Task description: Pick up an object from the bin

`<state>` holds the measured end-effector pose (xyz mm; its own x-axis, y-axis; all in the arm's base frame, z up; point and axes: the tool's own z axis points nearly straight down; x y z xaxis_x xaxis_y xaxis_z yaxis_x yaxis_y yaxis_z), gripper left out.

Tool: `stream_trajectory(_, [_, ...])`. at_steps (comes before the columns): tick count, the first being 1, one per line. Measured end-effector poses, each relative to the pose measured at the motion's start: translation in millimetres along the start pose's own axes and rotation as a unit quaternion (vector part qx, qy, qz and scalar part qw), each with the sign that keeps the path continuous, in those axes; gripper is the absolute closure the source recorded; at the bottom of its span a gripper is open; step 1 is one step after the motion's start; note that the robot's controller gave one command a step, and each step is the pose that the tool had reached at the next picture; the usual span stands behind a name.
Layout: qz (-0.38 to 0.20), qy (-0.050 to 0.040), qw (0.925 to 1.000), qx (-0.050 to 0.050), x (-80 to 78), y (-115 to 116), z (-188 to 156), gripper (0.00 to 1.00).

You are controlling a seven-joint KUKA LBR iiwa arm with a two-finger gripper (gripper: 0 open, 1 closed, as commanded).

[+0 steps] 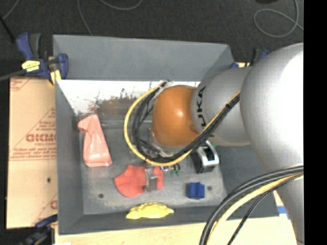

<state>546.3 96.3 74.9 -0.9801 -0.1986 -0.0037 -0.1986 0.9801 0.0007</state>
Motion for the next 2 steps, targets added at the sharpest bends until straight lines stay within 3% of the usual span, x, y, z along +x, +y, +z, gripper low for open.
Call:
stream_trajectory(1, [-0.005, -0.0037, 1.0000, -0.001, -0.6, 0.9, 19.1, 1.00])
stream_trajectory(2, [-0.006, -0.0043, 1.0000, 0.000, -0.2, 0.8, 17.9, 1.00])
